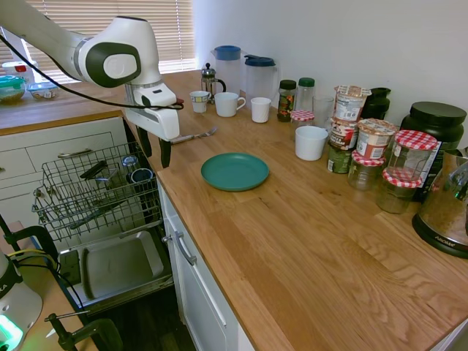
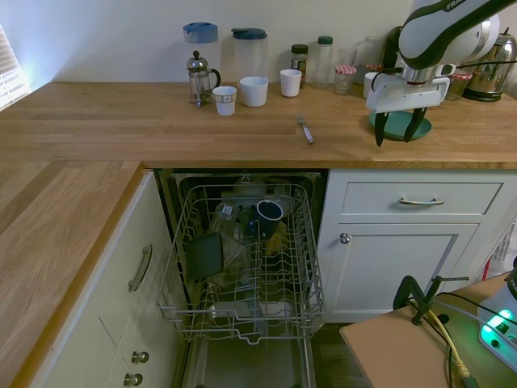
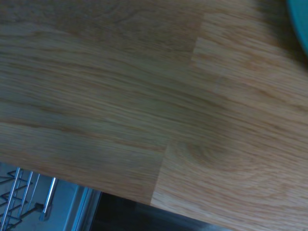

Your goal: Put the fork in the dishwasher

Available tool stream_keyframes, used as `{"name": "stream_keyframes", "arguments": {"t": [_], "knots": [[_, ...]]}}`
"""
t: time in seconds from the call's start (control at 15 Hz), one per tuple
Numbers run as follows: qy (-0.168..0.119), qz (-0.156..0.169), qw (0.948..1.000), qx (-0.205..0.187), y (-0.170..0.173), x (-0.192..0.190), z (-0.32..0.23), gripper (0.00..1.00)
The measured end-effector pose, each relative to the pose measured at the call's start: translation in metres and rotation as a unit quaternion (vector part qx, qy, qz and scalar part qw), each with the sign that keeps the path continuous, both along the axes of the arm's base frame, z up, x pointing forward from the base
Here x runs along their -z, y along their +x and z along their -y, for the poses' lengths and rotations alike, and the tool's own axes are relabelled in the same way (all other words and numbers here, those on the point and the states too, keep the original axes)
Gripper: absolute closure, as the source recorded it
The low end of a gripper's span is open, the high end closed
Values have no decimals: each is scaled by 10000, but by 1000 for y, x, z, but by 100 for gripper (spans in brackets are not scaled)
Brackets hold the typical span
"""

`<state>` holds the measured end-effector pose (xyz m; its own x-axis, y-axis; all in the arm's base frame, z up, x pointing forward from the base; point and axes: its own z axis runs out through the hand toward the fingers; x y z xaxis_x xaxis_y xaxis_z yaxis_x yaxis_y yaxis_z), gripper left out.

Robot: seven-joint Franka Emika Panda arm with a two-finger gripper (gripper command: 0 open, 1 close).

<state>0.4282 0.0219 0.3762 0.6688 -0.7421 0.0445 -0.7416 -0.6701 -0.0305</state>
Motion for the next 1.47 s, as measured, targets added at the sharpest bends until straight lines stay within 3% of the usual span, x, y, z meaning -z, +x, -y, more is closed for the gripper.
{"name": "stream_keyframes", "arguments": {"t": [0.33, 0.87, 1.27, 1.47], "knots": [[92, 155, 9998, 4, 11, -13, -10, 0], [394, 632, 9968, 302, 92, -29, -106, 0], [364, 867, 9948, 393, 141, -17, -145, 0], [286, 967, 9929, 624, 162, -13, -148, 0]]}}
